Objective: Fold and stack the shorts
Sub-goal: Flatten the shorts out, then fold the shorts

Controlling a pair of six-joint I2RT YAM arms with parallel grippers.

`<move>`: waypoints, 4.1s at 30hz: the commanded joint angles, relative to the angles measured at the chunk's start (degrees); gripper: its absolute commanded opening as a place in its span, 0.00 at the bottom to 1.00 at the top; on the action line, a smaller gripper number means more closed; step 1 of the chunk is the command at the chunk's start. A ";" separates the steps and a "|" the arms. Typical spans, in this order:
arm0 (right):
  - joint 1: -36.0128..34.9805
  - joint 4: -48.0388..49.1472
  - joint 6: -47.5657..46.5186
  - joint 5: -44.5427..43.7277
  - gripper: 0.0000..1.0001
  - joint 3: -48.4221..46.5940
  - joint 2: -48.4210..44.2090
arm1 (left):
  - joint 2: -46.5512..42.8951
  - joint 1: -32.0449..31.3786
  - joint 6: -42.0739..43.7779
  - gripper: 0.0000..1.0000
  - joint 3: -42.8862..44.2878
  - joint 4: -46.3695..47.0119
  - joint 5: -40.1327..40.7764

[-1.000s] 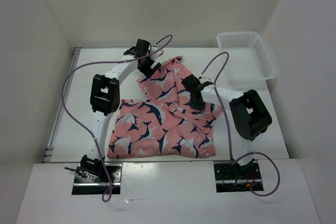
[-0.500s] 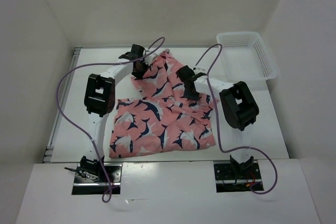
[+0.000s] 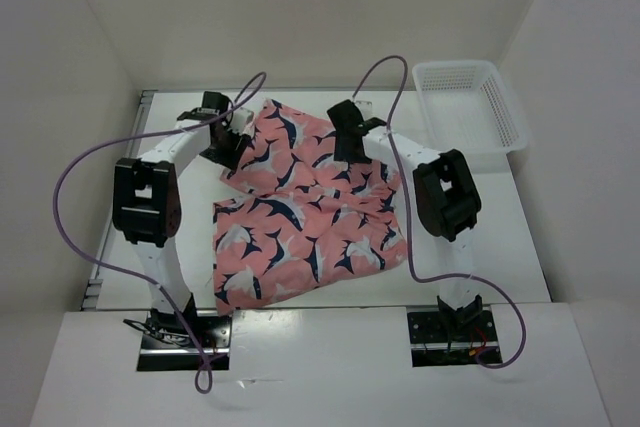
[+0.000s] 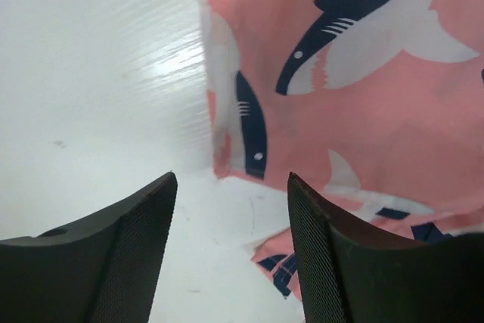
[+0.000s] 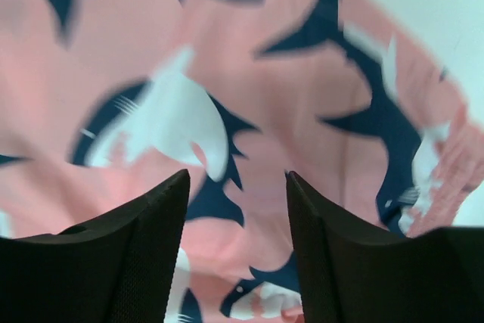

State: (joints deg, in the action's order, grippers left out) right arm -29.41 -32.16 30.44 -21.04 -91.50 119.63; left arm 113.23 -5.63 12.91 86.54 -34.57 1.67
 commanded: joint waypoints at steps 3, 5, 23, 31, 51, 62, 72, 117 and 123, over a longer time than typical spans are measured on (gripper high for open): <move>1.09 -1.40 -2.78 -5.24 0.66 -7.90 -4.40 | -8.46 4.66 -2.80 0.81 5.19 2.30 -3.42; 5.23 -2.38 1.10 -3.14 0.72 -4.75 -7.03 | -3.92 5.28 -3.41 0.88 13.26 1.97 -8.33; 15.43 3.69 12.81 0.82 0.83 8.80 -7.84 | 47.25 -1.13 -9.74 1.00 85.28 -1.82 -17.05; 16.49 3.60 13.51 3.98 0.88 8.80 -3.71 | 51.12 -1.14 -11.67 1.00 82.13 -1.82 -15.38; 18.07 2.46 11.93 6.80 0.41 5.99 1.74 | 56.14 -1.14 -11.06 0.10 83.35 -3.48 -24.52; 17.37 13.85 2.10 7.94 0.00 14.94 -14.75 | 45.88 -0.53 -0.70 0.00 92.75 -8.05 -21.62; 9.81 15.82 -3.46 2.23 0.00 30.67 -40.62 | 31.71 -1.75 13.72 0.00 92.75 -34.23 -27.07; -11.28 -22.67 23.34 14.26 0.13 37.28 -69.36 | -64.19 -20.39 27.67 0.19 -35.31 -17.54 -16.33; -13.83 -33.04 27.38 18.93 0.37 38.25 -72.43 | -61.37 -20.39 41.29 0.30 -33.46 -29.75 -16.62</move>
State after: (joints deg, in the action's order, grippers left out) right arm -41.12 -58.15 53.89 -5.43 -52.80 50.11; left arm 51.79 -26.33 44.36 50.92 -56.12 -12.29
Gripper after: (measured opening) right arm 0.362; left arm 0.294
